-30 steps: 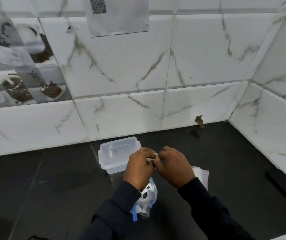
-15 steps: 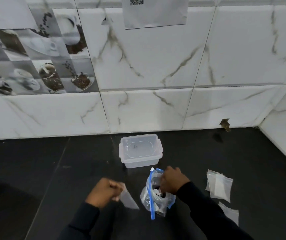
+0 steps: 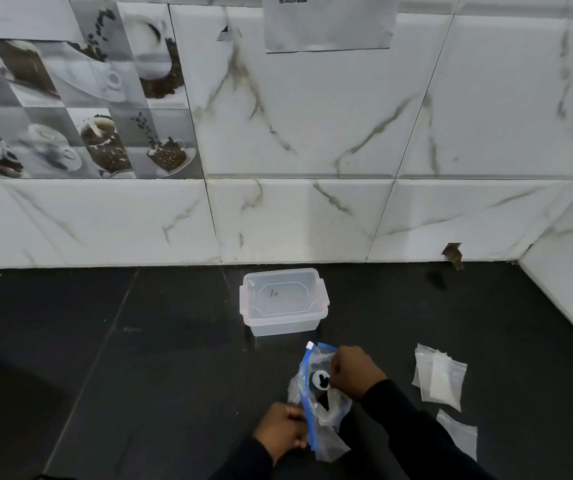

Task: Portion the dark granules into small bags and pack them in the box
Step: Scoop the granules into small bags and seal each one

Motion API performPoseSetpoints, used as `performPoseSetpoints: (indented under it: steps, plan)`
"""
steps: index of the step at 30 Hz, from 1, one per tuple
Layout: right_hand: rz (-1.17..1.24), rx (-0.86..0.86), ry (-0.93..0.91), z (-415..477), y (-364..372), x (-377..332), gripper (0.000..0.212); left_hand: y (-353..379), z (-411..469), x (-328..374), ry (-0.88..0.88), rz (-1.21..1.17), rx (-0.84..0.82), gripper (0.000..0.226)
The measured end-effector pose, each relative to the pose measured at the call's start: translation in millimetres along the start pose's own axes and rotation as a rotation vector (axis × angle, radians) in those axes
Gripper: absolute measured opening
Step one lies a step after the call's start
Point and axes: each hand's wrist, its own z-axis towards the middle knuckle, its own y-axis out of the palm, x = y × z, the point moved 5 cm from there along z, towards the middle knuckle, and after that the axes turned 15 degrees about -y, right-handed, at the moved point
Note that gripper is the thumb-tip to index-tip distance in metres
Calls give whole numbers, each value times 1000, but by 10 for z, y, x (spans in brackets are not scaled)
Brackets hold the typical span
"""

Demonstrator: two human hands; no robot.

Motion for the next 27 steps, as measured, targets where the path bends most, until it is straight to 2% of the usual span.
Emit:
performPoseSetpoints:
  steps: [3,7,11,15,18,19,23,27]
  plan:
    - [-56,7,16,-49,-5,64,22,-51,-39,50,80,-25,32,30]
    - [-68,-55,9,-61,21,88,27,-173,-210,288,306,-11,93,45]
    - [33,-152,-35,-56,97,71,11,-176,-391,528,481,30,96,44]
    - [285,-78,22,-94,15,188,31,-245,-400,492,452,35,128,40]
    - [329,-33,61,-139,-119,260,13,-326,-326,321,384,63,171,35]
    - [317,-28,35,-123,-153,275,8,-327,-305,253,363,76,181,31]
    - [254,-63,-93,-29,-218,158,13,-260,-230,55,292,121,233,19]
    - [-104,94,-101,-39,-264,54,16,-245,-211,12,293,126,312,21]
